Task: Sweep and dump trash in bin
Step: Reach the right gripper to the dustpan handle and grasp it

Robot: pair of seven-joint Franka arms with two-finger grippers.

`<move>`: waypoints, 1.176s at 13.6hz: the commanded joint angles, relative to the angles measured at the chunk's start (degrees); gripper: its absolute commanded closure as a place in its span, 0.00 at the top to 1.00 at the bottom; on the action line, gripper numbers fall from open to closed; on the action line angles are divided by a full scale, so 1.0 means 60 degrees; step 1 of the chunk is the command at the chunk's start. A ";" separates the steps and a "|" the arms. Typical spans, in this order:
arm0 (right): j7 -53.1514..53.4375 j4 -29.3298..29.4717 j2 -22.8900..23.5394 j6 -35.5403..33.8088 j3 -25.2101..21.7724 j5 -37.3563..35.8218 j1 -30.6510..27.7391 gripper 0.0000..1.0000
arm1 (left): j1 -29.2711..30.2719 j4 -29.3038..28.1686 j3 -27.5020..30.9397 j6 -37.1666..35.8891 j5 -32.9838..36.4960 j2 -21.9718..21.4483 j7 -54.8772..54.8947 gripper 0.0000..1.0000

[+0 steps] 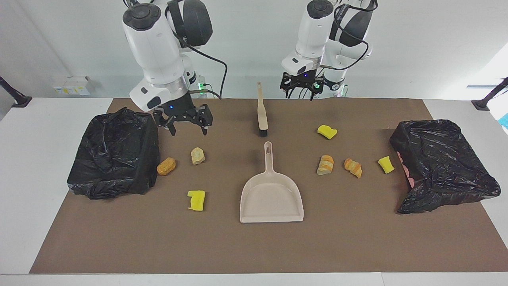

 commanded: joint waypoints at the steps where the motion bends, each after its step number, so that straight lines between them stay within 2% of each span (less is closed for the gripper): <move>1: 0.0651 0.0376 0.0416 0.0179 0.0088 -0.0247 0.0239 1.00 | -0.1123 -0.1096 0.0099 0.0770 -0.0023 -0.0293 -0.1187 1.00; 2: 0.0681 0.0434 0.0577 0.0208 0.0030 -0.0276 0.0487 1.00 | -0.1576 -0.1315 0.0099 0.1047 -0.0023 -0.0205 -0.1612 1.00; 4: 0.1512 0.0478 0.0870 0.0354 0.0000 -0.0291 0.0737 1.00 | -0.2762 -0.2455 0.0099 0.2464 -0.0023 -0.0247 -0.2812 1.00; 9: 0.2760 0.0450 0.1515 0.1262 0.0073 -0.0553 0.1556 1.00 | -0.4112 -0.3249 0.0084 0.3756 -0.0023 0.0147 -0.3915 1.00; 11: 0.2937 0.0391 0.1691 0.1307 0.0088 -0.0599 0.2024 1.00 | -0.4217 -0.3543 0.0084 0.4344 -0.0023 0.0191 -0.4179 1.00; 15: 0.3186 0.0114 0.1780 0.1336 0.0103 -0.0452 0.2700 1.00 | -0.4611 -0.3544 0.0084 0.5105 -0.0023 0.1126 -0.4515 1.00; 16: 0.3244 -0.0264 0.1751 0.1583 0.0103 -0.0409 0.2788 1.00 | -0.4642 -0.3530 0.0084 0.5296 -0.0023 0.1231 -0.4604 1.00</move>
